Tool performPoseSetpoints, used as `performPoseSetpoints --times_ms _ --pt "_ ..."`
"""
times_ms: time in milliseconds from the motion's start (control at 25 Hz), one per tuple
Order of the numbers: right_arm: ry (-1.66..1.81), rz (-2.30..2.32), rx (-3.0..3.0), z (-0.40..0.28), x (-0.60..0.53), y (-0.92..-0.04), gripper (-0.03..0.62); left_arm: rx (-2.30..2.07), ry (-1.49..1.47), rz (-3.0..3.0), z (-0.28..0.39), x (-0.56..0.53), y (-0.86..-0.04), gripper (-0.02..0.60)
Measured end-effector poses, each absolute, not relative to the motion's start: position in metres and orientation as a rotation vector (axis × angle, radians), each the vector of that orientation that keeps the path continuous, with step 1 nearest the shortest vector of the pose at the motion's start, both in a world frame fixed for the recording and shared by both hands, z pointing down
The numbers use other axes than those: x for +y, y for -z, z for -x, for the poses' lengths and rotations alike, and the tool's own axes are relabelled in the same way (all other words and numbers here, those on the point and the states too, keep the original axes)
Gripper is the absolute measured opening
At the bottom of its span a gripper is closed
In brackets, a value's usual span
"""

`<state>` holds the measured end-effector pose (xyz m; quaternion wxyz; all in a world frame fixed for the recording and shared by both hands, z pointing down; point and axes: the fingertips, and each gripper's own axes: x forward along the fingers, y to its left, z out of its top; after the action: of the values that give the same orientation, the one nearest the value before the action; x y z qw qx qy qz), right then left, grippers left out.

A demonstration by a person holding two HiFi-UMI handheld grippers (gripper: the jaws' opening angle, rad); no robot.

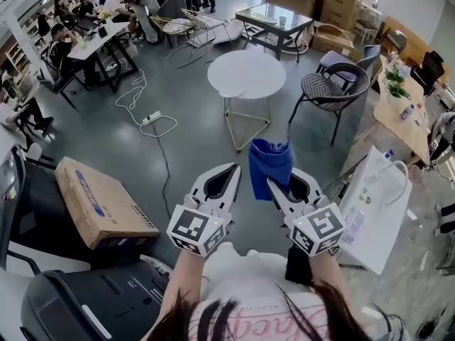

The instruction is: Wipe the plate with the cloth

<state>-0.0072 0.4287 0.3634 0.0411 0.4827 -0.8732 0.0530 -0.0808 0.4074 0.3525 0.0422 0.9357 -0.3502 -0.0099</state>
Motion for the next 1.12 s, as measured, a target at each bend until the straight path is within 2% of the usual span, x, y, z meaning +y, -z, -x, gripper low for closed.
performPoseSetpoints --times_ms 520,1120 --pt "-0.223 -1.439 -2.708 -0.027 0.398 -0.378 0.133 -1.129 -0.021 -2.791 0.064 0.372 -0.375 0.008" --pt "-0.267 -1.456 -2.705 -0.026 0.226 -0.390 0.133 -1.147 -0.039 -2.776 0.063 0.196 -0.385 0.008"
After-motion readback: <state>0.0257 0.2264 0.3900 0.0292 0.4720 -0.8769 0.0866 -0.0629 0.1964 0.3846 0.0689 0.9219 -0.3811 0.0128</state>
